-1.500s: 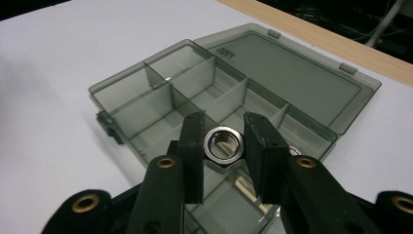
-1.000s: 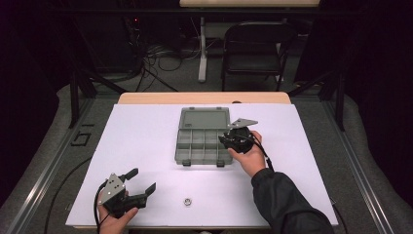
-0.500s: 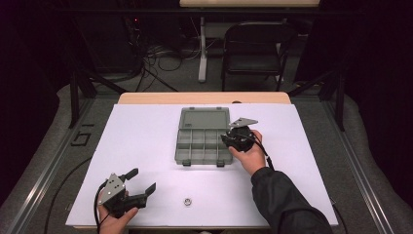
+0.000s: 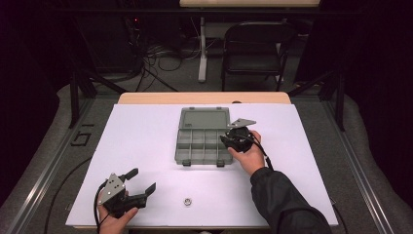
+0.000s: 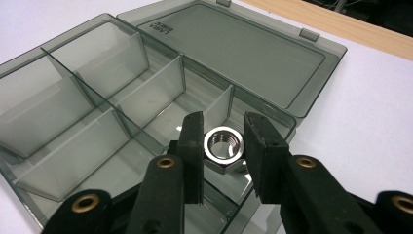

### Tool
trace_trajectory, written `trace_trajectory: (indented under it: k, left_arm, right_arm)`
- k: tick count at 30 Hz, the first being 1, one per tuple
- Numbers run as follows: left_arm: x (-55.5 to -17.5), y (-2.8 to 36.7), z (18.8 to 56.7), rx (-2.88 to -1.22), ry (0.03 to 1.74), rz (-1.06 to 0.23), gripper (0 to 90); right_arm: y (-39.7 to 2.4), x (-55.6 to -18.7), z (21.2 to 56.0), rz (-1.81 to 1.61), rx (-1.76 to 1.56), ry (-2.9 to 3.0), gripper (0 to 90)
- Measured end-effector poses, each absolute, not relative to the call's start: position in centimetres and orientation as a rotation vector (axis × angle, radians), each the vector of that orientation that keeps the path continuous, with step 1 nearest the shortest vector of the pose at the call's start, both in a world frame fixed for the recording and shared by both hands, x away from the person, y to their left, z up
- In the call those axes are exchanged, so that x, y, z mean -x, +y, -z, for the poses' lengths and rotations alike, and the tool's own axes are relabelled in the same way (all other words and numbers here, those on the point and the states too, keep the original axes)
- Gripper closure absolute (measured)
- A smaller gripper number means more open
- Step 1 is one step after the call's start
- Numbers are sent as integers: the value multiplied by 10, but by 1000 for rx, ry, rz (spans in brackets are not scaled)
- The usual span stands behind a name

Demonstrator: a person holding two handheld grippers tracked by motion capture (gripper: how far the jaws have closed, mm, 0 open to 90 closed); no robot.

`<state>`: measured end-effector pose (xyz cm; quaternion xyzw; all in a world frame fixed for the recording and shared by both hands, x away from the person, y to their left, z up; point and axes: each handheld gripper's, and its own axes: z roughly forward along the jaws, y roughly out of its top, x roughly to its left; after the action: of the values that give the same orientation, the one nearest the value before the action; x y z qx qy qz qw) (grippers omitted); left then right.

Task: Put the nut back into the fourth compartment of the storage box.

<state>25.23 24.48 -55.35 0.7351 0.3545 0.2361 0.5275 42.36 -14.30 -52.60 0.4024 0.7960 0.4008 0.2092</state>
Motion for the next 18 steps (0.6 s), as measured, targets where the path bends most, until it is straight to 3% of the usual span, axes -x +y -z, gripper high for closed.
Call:
trace_trajectory:
  k: [7, 13, 18]
  left_arm:
    - [-252, 245, 553, -1763, 848, -562, 154]
    - [-252, 245, 554, -1753, 848, -567, 154]
    - [-252, 245, 553, -1760, 846, -569, 154]
  right_arm:
    - [-143, -424, 528, -1107, -1128, 2210, 696]
    - [-144, -424, 526, -1127, -1146, 2185, 559]
    - [-145, -423, 524, -1143, -1166, 2186, 498]
